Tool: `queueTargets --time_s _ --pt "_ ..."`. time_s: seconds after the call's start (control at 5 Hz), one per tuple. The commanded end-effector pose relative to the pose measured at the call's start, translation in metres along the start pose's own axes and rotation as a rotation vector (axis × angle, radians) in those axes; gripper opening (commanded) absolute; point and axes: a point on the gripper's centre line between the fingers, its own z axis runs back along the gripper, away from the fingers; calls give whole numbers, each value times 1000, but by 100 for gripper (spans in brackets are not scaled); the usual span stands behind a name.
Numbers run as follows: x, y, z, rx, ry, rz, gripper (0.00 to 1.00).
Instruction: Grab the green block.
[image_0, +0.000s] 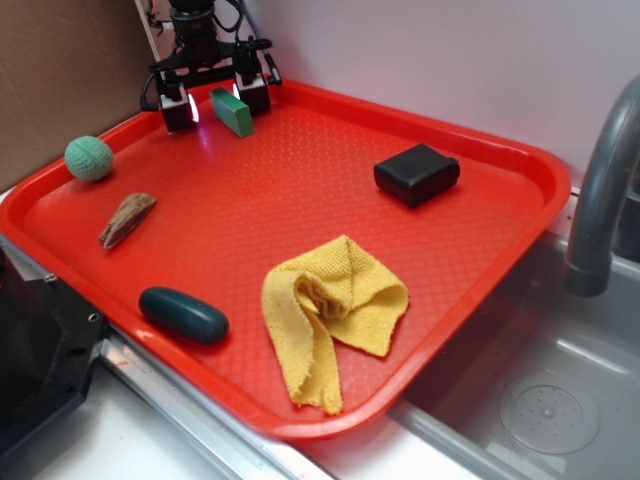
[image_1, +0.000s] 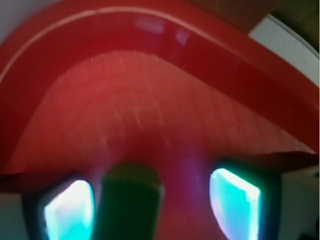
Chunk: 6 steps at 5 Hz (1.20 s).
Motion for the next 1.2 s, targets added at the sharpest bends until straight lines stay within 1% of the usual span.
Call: queueTargets --time_s 0.0,0.2,1.0 --pt "2 16 -1 36 -43 4 39" --pt "-3 18 -1 46 -43 -4 0" --pt "-13 16 10 23 -64 -31 0"
